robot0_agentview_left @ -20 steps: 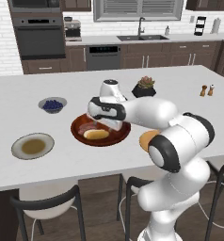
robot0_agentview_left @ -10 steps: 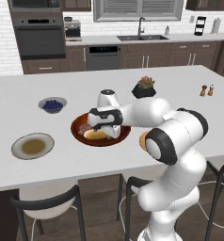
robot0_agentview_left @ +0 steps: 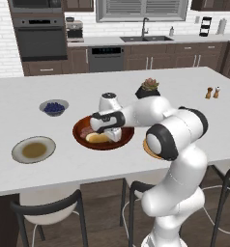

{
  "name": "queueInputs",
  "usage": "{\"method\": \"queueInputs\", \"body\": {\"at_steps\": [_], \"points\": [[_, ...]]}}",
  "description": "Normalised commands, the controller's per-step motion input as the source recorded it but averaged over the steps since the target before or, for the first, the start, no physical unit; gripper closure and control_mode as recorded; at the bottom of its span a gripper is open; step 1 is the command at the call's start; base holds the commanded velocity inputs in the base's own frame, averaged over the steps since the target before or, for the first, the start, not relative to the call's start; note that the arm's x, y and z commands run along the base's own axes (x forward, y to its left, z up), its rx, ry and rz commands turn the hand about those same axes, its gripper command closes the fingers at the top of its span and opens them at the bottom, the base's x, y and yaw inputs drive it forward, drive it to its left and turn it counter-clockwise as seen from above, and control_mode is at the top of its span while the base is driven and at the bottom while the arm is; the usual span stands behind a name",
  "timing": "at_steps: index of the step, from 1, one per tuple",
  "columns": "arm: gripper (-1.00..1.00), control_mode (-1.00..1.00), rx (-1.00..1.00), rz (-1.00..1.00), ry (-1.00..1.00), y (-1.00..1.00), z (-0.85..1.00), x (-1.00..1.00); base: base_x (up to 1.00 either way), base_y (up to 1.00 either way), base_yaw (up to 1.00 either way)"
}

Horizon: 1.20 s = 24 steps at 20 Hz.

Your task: Place one bun and one sausage from the bowl on each plate.

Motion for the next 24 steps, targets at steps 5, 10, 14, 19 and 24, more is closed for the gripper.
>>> {"method": "queueInputs", "body": {"at_steps": [5, 10, 14, 19, 24], "points": [[-1.00, -1.00, 0.00, -0.07, 0.02, 0.12, -0.02, 0.30, 0.00, 0.00, 0.00], [-1.00, -1.00, 0.00, -0.03, 0.03, 0.13, -0.15, 0.24, 0.00, 0.00, 0.00], [-1.00, -1.00, 0.00, 0.00, 0.01, 0.06, -0.27, 0.24, 0.00, 0.00, 0.00], [-1.00, -1.00, 0.00, 0.00, 0.00, 0.01, -0.19, 0.13, 0.00, 0.00, 0.00], [1.00, -1.00, 0.00, 0.00, 0.00, 0.02, -0.13, 0.00, 0.00, 0.00, 0.00]]}}
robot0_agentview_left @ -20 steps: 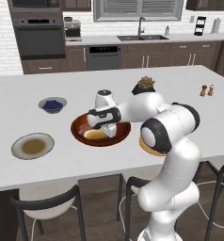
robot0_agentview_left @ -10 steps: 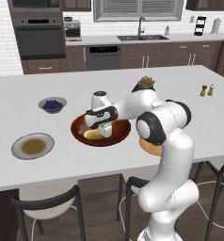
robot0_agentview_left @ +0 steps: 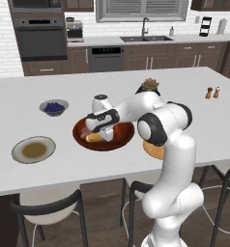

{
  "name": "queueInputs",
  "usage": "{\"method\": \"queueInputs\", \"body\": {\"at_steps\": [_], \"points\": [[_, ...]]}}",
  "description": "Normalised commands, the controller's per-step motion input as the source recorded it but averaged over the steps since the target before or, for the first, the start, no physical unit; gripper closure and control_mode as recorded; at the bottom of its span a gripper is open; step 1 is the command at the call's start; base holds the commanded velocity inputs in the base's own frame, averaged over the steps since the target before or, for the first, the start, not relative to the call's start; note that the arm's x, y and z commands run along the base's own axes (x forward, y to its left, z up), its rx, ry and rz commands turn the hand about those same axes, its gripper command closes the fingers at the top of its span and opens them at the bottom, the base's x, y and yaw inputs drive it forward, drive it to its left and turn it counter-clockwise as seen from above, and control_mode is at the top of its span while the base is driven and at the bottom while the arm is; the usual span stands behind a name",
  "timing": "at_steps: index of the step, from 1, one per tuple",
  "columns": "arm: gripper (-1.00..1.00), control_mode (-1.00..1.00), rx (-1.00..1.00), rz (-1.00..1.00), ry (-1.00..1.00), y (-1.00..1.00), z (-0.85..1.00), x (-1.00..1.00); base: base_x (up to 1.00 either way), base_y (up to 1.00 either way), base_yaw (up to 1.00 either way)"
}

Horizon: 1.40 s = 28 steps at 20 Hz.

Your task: Place one bun and one sausage from the bowl on each plate.

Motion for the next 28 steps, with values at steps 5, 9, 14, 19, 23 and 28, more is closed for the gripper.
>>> {"method": "queueInputs", "body": {"at_steps": [5, 9, 14, 19, 23, 28], "points": [[1.00, -1.00, 0.00, -0.01, -0.18, 0.04, 0.08, -0.07, 0.00, 0.00, 0.00], [1.00, -1.00, 0.00, -0.01, -0.25, 0.02, 0.87, -0.43, 0.00, 0.00, 0.00], [1.00, -1.00, 0.01, 0.00, -0.13, 0.16, 0.79, -0.50, 0.00, 0.00, 0.00], [1.00, -1.00, 0.15, 0.04, 0.02, 0.34, 0.53, -0.08, 0.00, 0.00, 0.00], [1.00, -1.00, 0.13, 0.15, 0.12, 0.45, 0.45, 0.00, 0.00, 0.00, 0.00], [1.00, -1.00, 0.00, 0.25, 0.08, 0.58, 0.05, -0.01, 0.00, 0.00, 0.00]]}}
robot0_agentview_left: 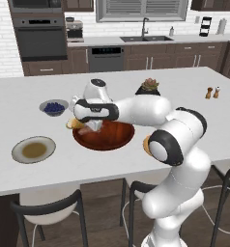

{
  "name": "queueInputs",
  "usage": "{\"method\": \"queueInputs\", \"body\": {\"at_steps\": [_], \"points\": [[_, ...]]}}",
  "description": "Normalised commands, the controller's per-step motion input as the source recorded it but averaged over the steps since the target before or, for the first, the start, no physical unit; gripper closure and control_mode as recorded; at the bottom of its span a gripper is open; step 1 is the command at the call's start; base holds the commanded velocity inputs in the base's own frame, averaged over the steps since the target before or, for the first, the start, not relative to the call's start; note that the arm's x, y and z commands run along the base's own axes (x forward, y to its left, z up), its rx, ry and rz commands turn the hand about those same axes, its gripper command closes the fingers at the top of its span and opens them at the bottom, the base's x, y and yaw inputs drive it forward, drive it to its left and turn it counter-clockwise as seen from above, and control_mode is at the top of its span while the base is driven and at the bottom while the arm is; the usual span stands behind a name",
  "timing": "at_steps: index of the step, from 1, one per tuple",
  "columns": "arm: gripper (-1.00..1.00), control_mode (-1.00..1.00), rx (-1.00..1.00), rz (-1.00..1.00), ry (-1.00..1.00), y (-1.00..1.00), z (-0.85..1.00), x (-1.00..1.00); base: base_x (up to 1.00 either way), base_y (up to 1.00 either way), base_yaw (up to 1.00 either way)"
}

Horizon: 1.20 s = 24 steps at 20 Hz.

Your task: Place one bun and one sausage from the bowl on each plate.

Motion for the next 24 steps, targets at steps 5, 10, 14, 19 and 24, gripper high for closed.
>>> {"method": "queueInputs", "body": {"at_steps": [5, 10, 14, 19, 24], "points": [[1.00, -1.00, -0.02, 0.26, 0.00, 0.65, 0.00, -0.17, 0.00, 0.00, 0.00], [1.00, -1.00, -0.05, 0.18, 0.00, 0.64, 0.00, -0.12, 0.00, 0.00, 0.00], [1.00, -1.00, -0.13, 0.10, 0.01, 0.54, -0.07, 0.00, 0.00, 0.00, 0.00], [1.00, -1.00, -0.19, 0.06, 0.00, 0.43, -0.24, 0.00, 0.00, 0.00, 0.00], [1.00, -1.00, -0.13, 0.00, 0.00, 0.32, -0.19, 0.02, 0.00, 0.00, 0.00]]}}
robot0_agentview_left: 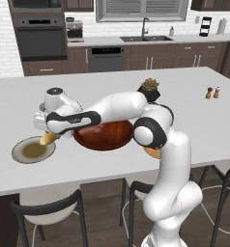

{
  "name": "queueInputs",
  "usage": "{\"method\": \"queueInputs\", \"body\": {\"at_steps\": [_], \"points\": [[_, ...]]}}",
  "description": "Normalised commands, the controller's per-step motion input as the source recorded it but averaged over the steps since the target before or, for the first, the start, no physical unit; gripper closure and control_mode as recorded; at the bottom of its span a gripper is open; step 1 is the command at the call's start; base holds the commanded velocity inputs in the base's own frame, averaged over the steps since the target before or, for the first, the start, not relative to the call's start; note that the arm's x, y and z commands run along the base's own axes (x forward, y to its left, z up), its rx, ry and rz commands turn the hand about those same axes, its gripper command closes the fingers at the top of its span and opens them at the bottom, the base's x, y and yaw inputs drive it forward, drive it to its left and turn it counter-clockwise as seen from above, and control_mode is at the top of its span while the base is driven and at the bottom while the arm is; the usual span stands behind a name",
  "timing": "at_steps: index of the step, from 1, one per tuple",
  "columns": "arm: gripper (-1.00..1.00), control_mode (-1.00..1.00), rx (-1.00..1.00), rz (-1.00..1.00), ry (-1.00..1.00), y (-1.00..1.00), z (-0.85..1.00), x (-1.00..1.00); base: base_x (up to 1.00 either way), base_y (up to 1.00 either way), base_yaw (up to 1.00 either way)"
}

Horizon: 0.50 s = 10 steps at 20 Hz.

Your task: Place one bun and one sausage from the bowl on each plate.

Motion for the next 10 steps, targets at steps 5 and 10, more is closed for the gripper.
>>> {"method": "queueInputs", "body": {"at_steps": [5, 10], "points": [[1.00, -1.00, -0.09, -0.01, 0.00, 0.12, -0.32, 0.09, 0.00, 0.00, 0.00], [1.00, -1.00, -0.15, 0.00, 0.00, 0.02, -0.55, 0.17, 0.00, 0.00, 0.00]]}}
